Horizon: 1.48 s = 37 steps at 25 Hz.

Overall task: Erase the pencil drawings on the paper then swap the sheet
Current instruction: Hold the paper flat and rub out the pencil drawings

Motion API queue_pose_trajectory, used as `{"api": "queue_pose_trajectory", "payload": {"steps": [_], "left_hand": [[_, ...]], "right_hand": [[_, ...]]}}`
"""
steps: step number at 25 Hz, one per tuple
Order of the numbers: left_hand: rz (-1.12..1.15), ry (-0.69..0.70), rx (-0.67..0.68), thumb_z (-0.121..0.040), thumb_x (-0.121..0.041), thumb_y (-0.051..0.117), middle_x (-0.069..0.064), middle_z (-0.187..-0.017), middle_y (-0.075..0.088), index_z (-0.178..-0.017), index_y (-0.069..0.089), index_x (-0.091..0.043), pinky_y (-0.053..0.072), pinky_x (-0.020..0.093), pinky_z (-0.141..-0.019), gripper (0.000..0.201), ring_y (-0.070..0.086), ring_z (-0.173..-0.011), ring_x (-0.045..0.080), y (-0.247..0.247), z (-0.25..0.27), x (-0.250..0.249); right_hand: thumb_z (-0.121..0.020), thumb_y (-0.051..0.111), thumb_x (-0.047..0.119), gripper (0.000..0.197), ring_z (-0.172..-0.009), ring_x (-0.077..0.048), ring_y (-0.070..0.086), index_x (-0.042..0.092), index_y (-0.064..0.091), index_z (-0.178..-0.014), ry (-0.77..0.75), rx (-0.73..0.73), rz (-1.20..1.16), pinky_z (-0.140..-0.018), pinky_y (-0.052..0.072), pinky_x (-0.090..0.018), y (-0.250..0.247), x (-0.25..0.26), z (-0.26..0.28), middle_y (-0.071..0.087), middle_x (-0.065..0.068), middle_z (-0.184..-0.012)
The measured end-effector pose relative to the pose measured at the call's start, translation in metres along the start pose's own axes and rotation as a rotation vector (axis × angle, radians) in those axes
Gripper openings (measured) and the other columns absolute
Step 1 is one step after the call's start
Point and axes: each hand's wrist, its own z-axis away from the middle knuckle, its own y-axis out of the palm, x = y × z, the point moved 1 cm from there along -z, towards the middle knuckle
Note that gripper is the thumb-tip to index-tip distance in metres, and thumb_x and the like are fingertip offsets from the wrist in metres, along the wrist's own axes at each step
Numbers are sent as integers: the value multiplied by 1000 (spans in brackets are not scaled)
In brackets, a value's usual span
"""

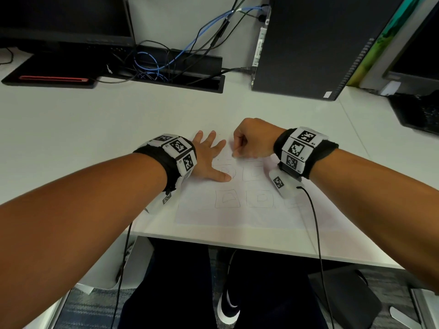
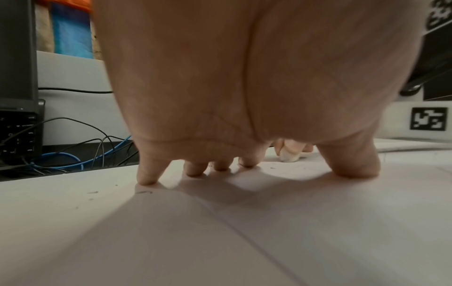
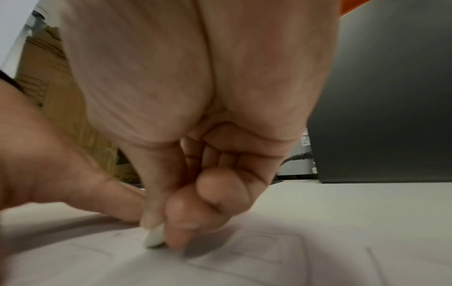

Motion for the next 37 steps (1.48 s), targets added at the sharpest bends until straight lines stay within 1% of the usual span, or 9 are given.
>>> {"api": "queue_pose_trajectory", "payload": {"steps": [2,7,11,14,17,22,29,33,37], "left_hand": [[2,-2,8,-77,-85,39,0,-160,-28,-153,-20,-31,3,59,-115,110,-20,-148,33,0,-1,0],[7,3,2,-76,-86,39,0,-160,-28,-153,-19,-32,3,60,-115,110,-20,-148,32,1,-1,1],[7,9,-2,-76,-86,39,0,-160,-28,-153,-19,-32,3,60,-115,111,-20,-148,32,3,-3,1],[9,6,-9,-76,-86,39,0,-160,-27,-153,-19,-32,3,60,-115,110,-19,-148,32,2,-2,1],[14,8,0,-75,-87,38,0,-160,-27,-153,-18,-33,3,60,-115,110,-20,-148,32,2,-3,2],[12,12,-8,-77,-85,39,-1,-160,-28,-153,-19,-32,2,59,-115,109,-20,-148,32,2,0,1],[8,10,-2,-78,-84,39,0,-160,-28,-153,-19,-31,3,59,-115,109,-20,-148,32,1,0,0],[7,3,1,-77,-85,40,0,-160,-28,-153,-20,-31,3,59,-115,110,-20,-148,32,1,-2,1],[1,3,-1,-75,-86,40,0,-160,-28,-153,-20,-32,3,59,-115,112,-20,-148,32,2,-1,0]], "right_hand": [[-83,76,20,23,-49,-7,59,20,63,-64,-30,57,-6,-57,47,-19,2,5,2,60,11,-46],[-83,76,18,19,-51,-9,60,18,66,-67,11,-16,-36,-57,50,-25,-2,5,-4,62,10,-57],[-84,76,18,12,-48,-5,58,13,69,-75,-7,-6,-36,-55,48,-17,1,9,-3,61,12,-52],[-85,75,17,9,-51,2,55,10,71,-80,29,-65,-42,-56,45,-17,-2,5,-6,63,11,-62],[-85,74,17,11,-50,-1,54,8,71,-81,-28,15,-33,-57,47,-19,8,11,-1,67,4,-69],[-85,71,18,13,-72,-17,63,5,73,-82,20,-108,69,-61,46,-21,-2,-3,-3,66,2,-71],[-84,73,18,14,-67,-12,61,16,67,-71,11,-71,72,-55,43,-17,-4,-3,-1,62,9,-64],[-84,74,19,21,-54,-9,60,20,63,-66,-27,43,8,-56,49,-20,5,7,4,62,9,-57],[-85,74,17,18,-50,0,56,17,66,-69,30,-64,-20,-59,44,-19,-1,2,-1,60,12,-54]]}}
